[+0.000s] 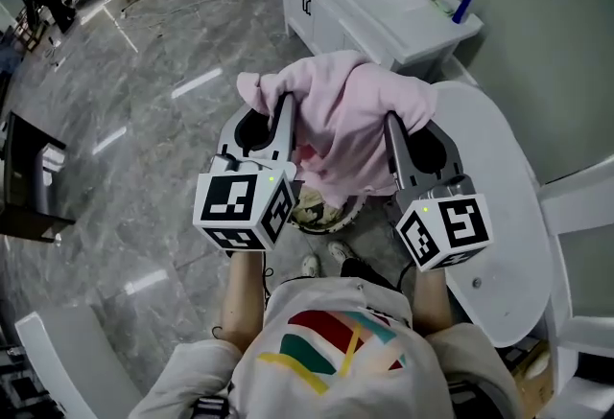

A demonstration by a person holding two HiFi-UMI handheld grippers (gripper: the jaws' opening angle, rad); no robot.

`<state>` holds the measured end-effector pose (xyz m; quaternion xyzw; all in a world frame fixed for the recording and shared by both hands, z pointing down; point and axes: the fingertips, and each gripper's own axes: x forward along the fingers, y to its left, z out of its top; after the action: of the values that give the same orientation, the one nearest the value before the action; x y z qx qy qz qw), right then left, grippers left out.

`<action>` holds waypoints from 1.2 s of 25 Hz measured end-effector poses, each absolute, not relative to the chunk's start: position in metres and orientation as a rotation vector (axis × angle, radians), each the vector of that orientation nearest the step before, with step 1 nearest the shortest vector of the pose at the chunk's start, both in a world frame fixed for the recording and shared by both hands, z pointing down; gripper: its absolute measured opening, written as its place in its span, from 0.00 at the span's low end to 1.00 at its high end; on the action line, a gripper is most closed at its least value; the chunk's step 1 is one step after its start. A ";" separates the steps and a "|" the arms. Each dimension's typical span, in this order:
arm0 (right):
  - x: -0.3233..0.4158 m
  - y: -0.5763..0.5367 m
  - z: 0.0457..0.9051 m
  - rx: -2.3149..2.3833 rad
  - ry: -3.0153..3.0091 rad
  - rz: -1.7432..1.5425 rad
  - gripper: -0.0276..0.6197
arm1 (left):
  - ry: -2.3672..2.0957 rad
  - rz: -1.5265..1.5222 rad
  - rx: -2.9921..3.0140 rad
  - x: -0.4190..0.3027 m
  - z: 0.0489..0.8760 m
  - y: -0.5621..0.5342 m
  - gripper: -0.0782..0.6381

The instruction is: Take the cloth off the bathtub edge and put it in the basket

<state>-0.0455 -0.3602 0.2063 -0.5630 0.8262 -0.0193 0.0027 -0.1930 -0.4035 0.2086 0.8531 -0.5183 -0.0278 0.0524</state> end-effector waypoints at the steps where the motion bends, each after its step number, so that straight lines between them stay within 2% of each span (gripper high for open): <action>1: -0.048 -0.364 0.207 -1.749 2.606 -0.063 0.14 | -1.585 -0.084 2.587 -0.193 0.209 -0.406 0.21; 11: -0.055 -0.396 0.235 -1.661 2.716 -0.151 0.14 | -1.631 0.066 2.539 -0.184 0.241 -0.428 0.21; 18: -0.049 -0.414 0.308 -1.664 2.786 -0.367 0.14 | -1.588 0.276 2.440 -0.187 0.320 -0.443 0.21; 25: -0.042 -0.418 0.389 -1.745 2.951 -0.421 0.14 | -1.512 0.489 2.357 -0.180 0.401 -0.441 0.21; 30: -0.035 -0.414 0.443 -1.760 2.947 -0.626 0.14 | -1.469 0.577 2.288 -0.175 0.451 -0.434 0.21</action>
<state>-0.0352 -0.4142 0.4426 -0.4968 0.8319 -0.1768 -0.1727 -0.1746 -0.4337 0.4514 0.8098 -0.5197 0.2042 0.1801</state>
